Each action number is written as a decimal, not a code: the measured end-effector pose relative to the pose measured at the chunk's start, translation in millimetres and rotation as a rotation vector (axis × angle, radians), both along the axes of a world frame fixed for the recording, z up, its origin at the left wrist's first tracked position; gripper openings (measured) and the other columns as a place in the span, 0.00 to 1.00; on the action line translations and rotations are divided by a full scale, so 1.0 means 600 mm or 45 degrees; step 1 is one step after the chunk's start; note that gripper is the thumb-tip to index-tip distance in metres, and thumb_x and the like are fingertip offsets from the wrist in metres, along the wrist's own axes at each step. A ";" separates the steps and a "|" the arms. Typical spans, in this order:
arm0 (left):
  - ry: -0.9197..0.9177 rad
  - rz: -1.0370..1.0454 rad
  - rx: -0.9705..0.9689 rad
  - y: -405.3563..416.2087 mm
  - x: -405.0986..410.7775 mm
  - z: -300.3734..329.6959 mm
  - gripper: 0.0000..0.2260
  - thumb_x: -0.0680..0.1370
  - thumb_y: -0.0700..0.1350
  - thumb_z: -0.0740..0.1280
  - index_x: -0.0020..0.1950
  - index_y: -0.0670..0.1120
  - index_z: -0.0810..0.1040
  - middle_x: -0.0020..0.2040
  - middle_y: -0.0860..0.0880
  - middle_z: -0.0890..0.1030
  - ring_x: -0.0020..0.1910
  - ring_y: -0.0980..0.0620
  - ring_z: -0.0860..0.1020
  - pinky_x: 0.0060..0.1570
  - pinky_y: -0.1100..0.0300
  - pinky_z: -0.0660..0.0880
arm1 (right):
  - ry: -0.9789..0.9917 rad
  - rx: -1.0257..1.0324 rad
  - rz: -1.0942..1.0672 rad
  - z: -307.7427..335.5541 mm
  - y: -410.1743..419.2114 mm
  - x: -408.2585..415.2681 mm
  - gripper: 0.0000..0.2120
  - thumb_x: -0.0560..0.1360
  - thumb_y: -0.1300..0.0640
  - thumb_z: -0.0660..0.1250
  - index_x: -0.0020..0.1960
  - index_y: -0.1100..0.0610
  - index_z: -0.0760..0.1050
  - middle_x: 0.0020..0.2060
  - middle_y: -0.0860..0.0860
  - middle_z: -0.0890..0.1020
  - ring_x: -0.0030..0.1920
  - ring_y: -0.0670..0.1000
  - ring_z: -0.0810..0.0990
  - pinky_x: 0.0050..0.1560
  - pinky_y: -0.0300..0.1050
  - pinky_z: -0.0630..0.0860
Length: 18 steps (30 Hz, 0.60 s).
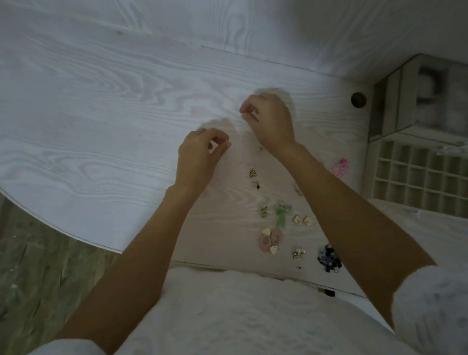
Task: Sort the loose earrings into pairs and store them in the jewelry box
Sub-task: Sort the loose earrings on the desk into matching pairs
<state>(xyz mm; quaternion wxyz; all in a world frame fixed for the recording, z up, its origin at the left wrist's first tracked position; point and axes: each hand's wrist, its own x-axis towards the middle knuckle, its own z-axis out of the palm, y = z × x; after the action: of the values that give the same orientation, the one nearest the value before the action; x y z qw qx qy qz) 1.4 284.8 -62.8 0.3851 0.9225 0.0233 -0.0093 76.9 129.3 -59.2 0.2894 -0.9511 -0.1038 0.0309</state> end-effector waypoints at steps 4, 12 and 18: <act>-0.048 -0.186 -0.142 -0.078 -0.014 0.025 0.05 0.74 0.45 0.70 0.48 0.47 0.81 0.42 0.52 0.83 0.37 0.57 0.77 0.41 0.65 0.72 | 0.028 0.077 -0.211 0.026 -0.104 -0.075 0.04 0.73 0.59 0.67 0.46 0.55 0.80 0.41 0.50 0.83 0.40 0.46 0.77 0.45 0.41 0.74; 0.053 -0.358 0.126 -0.176 -0.011 -0.013 0.07 0.76 0.43 0.65 0.52 0.45 0.80 0.46 0.47 0.83 0.45 0.48 0.79 0.47 0.54 0.75 | 0.145 -0.144 -0.143 0.006 -0.153 -0.120 0.05 0.73 0.63 0.66 0.46 0.61 0.80 0.42 0.55 0.83 0.43 0.54 0.80 0.45 0.45 0.72; 0.033 -0.256 0.104 -0.191 -0.022 -0.026 0.07 0.75 0.45 0.67 0.51 0.46 0.82 0.45 0.46 0.80 0.41 0.48 0.79 0.43 0.56 0.74 | 0.199 -0.076 -0.251 -0.004 -0.149 -0.124 0.10 0.76 0.60 0.63 0.51 0.62 0.80 0.46 0.59 0.81 0.47 0.56 0.79 0.48 0.45 0.72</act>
<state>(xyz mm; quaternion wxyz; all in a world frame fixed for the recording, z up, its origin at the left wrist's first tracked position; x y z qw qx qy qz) -11.9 170.1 -78.2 0.3441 0.9349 -0.0639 -0.0588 2.3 40.0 -61.8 0.2697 -0.9596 0.0141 0.0794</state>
